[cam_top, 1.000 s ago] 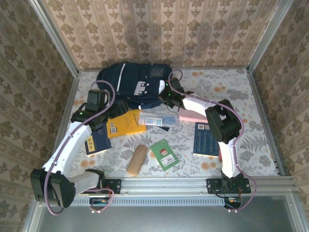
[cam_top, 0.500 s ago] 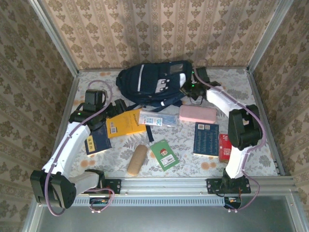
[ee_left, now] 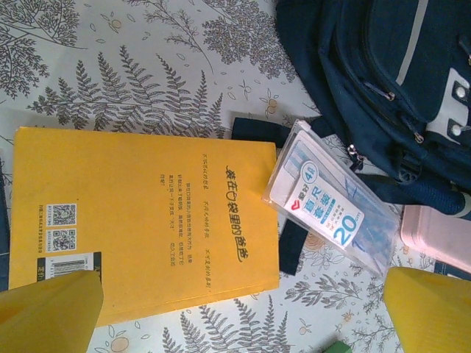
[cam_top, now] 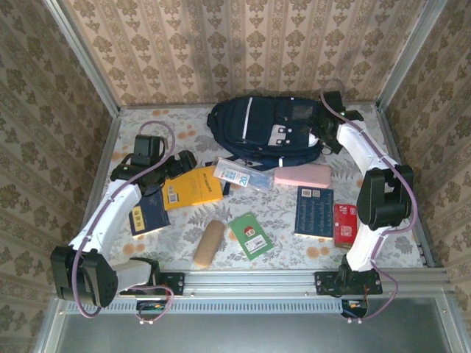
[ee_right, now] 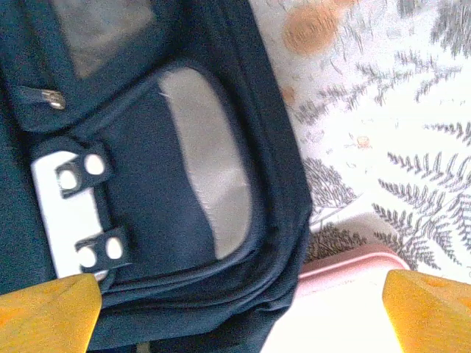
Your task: Pack books, pencil case, and school supplies into a backpack
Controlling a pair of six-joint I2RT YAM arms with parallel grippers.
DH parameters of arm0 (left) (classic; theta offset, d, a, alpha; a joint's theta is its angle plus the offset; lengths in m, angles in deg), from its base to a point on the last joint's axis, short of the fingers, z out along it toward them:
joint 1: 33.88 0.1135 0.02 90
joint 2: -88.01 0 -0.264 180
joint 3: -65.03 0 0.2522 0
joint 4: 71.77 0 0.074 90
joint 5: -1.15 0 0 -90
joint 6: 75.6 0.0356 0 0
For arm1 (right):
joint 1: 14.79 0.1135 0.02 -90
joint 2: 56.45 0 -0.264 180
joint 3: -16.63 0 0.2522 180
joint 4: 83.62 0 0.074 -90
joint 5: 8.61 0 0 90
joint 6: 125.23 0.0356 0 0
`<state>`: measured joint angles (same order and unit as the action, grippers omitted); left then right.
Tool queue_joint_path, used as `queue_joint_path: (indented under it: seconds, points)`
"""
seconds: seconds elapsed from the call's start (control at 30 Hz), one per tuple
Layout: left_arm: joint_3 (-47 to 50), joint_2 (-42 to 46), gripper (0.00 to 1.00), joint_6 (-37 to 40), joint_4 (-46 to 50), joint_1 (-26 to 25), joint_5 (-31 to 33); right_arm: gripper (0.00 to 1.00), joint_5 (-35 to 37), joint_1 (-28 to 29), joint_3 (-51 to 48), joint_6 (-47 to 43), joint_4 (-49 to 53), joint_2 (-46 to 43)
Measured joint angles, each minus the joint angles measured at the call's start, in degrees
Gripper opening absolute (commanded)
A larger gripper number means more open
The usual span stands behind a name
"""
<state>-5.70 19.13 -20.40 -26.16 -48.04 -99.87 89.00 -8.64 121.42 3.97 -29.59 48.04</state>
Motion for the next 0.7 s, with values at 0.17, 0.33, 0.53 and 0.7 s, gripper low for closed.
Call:
queue_joint_path:
  seconds: [0.17, 0.33, 0.53, 0.7]
  points:
    - [0.0, 0.0, 1.0, 0.09, 0.0, -0.07, -1.01, 0.75, -6.82, 5.6, -3.93, -5.49, -8.41, -4.22]
    - [0.17, 0.0, 1.0, 0.13, -0.92, -0.09, -2.89, 0.63, -18.29, 9.62, 7.34, -5.77, -12.96, 5.75]
    - [0.87, 0.0, 1.0, 0.52, -1.57, -0.83, -4.24, 0.62, -24.11, 12.46, 20.55, -4.02, -14.69, 21.24]
    - [1.09, 0.0, 1.0, 0.94, -1.99, -1.27, -4.98, 0.51, -26.36, 12.76, 28.59, -1.81, -14.8, 30.84]
